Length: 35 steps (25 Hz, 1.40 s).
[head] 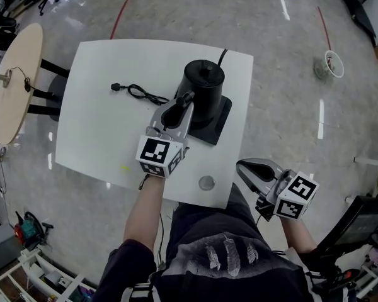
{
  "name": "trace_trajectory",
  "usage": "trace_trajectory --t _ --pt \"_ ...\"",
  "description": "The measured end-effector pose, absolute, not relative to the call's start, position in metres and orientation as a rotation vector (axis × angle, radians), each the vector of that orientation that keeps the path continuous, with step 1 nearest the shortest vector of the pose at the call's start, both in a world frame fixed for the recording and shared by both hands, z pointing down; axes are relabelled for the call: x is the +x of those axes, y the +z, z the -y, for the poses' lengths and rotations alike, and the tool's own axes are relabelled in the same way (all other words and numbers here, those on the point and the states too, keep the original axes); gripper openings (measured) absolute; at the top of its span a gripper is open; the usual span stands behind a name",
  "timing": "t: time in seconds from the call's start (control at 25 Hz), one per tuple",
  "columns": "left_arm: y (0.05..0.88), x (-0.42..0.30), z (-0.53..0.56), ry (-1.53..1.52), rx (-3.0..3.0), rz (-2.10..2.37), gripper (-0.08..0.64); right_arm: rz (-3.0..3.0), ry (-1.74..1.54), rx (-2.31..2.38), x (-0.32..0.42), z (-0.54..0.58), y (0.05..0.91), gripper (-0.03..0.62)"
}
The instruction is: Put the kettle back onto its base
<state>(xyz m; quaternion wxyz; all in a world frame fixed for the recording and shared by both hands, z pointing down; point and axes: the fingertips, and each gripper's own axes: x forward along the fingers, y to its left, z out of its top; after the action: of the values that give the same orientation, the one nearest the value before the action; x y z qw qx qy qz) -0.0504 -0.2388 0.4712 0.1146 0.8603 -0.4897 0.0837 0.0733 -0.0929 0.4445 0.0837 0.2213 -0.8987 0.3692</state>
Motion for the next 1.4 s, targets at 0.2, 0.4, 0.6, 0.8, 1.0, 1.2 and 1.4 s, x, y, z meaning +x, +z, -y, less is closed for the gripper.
trace_trajectory --t 0.2,0.4,0.6,0.8,1.0,1.2,1.4 --pt "0.480 -0.065 0.219 0.255 2.542 1.421 0.054 2.680 1.094 0.658 0.056 0.088 0.445 0.002" --pt "0.483 -0.076 0.199 0.247 2.524 1.402 0.052 2.682 1.083 0.647 0.043 0.079 0.442 0.002" --pt "0.487 -0.071 0.197 0.283 2.551 1.389 0.052 2.686 1.062 0.629 0.040 0.079 0.441 0.002" --pt "0.495 -0.071 0.193 0.286 2.563 1.393 0.052 2.685 1.059 0.641 0.041 0.080 0.440 0.002" --pt "0.500 -0.070 0.183 0.309 2.570 1.417 0.055 2.691 1.047 0.631 0.041 0.079 0.442 0.002" --pt "0.505 -0.067 0.180 0.390 2.603 1.422 0.057 2.710 1.040 0.612 0.039 0.080 0.440 0.002" --pt "0.518 -0.071 0.175 0.452 2.603 1.434 0.058 2.715 1.045 0.603 0.039 0.079 0.441 0.002"
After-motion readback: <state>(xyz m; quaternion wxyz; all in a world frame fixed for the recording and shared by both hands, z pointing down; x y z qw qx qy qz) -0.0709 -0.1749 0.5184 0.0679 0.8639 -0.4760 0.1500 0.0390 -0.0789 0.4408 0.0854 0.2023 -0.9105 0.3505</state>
